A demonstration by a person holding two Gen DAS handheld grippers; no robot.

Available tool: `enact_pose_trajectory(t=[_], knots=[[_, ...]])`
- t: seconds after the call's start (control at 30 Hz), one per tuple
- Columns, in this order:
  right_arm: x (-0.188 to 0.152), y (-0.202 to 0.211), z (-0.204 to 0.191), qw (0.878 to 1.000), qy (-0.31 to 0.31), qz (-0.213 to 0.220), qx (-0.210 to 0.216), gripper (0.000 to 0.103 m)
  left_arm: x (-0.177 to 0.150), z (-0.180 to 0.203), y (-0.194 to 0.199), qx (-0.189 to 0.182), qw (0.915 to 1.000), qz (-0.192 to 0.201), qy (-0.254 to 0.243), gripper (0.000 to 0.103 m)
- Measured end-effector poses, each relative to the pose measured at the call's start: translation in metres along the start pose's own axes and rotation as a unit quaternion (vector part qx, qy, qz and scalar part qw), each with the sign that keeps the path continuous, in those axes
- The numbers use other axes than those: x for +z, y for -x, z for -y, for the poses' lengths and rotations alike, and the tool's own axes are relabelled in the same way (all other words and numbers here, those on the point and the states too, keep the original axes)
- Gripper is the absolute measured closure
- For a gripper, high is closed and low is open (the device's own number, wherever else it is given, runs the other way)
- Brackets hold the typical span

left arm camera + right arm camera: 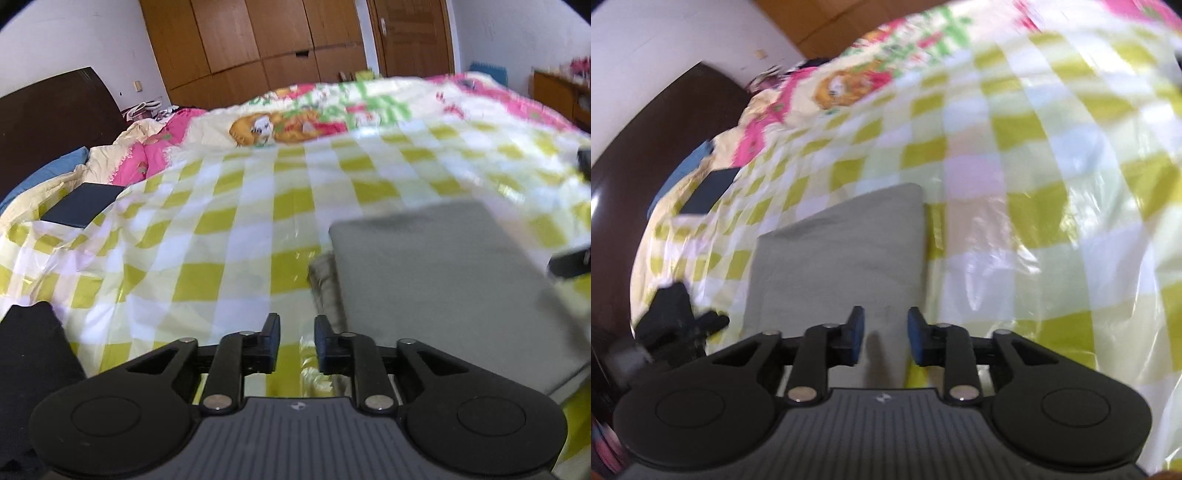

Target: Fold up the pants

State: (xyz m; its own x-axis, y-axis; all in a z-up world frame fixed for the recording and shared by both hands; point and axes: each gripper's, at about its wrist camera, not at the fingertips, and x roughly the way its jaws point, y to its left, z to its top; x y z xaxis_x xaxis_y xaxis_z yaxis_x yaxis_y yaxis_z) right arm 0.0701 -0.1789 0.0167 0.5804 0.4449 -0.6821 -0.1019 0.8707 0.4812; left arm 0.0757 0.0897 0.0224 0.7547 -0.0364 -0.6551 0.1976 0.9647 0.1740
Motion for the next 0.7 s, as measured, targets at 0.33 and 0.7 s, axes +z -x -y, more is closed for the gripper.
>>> enact_pose_trajectory(t=[0.33, 0.7], knots=[[-0.076, -0.021, -0.138, 0.954, 0.297, -0.003, 0.046, 0.058, 0.051, -0.004, -0.065, -0.061, 0.9978, -0.027, -0.002, 0.047], [-0.076, -0.053, -0.148, 0.953, 0.303, -0.021, 0.0, 0.095, 0.064, -0.002, -0.099, -0.066, 0.9964, -0.052, -0.01, 0.084]])
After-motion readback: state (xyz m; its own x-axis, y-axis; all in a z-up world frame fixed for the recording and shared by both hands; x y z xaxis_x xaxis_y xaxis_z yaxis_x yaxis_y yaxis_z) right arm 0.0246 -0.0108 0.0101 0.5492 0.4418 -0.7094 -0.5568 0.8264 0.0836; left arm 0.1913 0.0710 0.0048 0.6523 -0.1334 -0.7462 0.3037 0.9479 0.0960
